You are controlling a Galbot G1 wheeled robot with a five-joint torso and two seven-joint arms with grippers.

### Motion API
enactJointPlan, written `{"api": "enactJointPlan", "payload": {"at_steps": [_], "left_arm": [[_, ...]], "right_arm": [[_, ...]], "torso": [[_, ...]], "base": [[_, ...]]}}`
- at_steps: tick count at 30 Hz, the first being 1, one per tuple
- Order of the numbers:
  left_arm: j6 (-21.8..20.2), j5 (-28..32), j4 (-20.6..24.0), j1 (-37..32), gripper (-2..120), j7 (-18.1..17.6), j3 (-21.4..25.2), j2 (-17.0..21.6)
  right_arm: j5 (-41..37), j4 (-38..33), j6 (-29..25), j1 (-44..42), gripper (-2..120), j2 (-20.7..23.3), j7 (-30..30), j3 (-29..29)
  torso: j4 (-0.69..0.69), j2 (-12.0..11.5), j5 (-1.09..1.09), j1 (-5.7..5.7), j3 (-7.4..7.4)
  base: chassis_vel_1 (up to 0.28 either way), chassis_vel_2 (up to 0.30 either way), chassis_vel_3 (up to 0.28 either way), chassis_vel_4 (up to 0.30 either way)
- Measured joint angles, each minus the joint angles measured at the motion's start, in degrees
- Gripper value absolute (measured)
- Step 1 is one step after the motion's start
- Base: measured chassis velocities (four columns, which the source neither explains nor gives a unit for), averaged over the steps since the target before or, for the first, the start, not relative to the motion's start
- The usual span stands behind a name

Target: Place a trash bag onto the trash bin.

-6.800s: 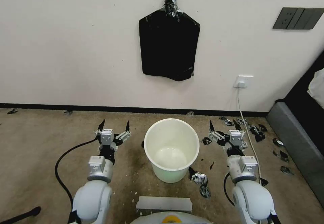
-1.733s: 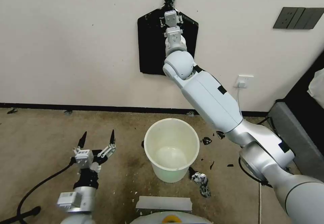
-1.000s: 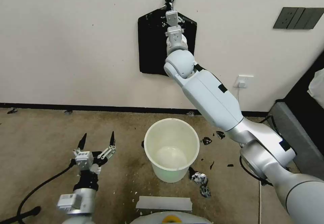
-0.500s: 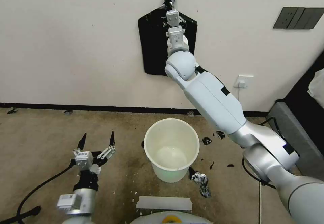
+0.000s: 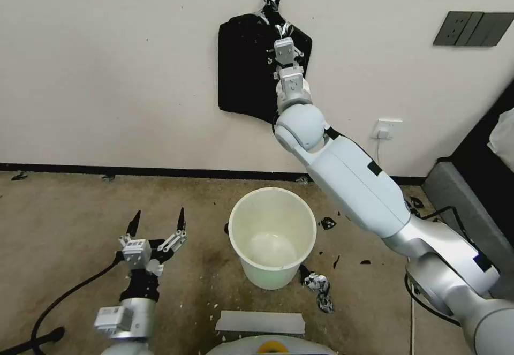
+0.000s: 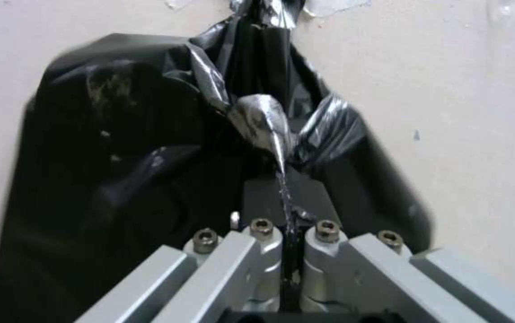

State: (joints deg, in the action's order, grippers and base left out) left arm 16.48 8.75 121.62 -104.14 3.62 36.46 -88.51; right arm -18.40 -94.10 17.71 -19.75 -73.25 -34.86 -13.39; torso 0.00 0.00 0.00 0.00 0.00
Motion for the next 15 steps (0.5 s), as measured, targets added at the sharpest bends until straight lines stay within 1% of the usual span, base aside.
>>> {"api": "enactJointPlan", "payload": {"at_steps": [1, 4, 8, 9, 15], "left_arm": [[0.00, 0.00, 0.00, 0.00, 100, 0.00, 0.00, 0.00], [-0.08, -0.11, 0.13, 0.08, 100, 0.00, -0.05, 0.00], [-0.09, -0.15, 0.19, 0.10, 100, -0.01, -0.08, 0.00], [-0.16, -0.30, 0.27, 0.20, 100, -0.01, -0.21, 0.00], [-0.24, -0.63, 0.44, 0.32, 100, -0.02, -0.55, 0.00]], "right_arm": [[0.00, 0.00, 0.00, 0.00, 0, 0.00, 0.00, 0.00], [0.01, -3.43, 0.54, -2.65, 0, 1.28, 0.82, -0.01], [0.01, -4.18, 0.63, -3.28, 0, 1.59, 1.03, 0.01], [0.12, -6.22, 0.74, -4.96, 0, 2.65, 1.67, 0.08], [1.23, -8.75, 0.74, -8.37, 0, 3.98, 2.61, 0.60]], "torso": [[0.00, 0.00, 0.00, 0.00, 0.00], [0.00, 0.00, 0.00, 0.00, 0.00], [0.00, 0.00, 0.00, 0.00, 0.00], [0.00, 0.00, 0.00, 0.00, 0.00], [0.00, 0.00, 0.00, 0.00, 0.00]], "base": [[0.000, 0.000, 0.000, 0.000], [0.000, 0.000, 0.000, 0.000], [0.000, 0.000, 0.000, 0.000], [0.000, 0.000, 0.000, 0.000], [0.000, 0.000, 0.000, 0.000]]}}
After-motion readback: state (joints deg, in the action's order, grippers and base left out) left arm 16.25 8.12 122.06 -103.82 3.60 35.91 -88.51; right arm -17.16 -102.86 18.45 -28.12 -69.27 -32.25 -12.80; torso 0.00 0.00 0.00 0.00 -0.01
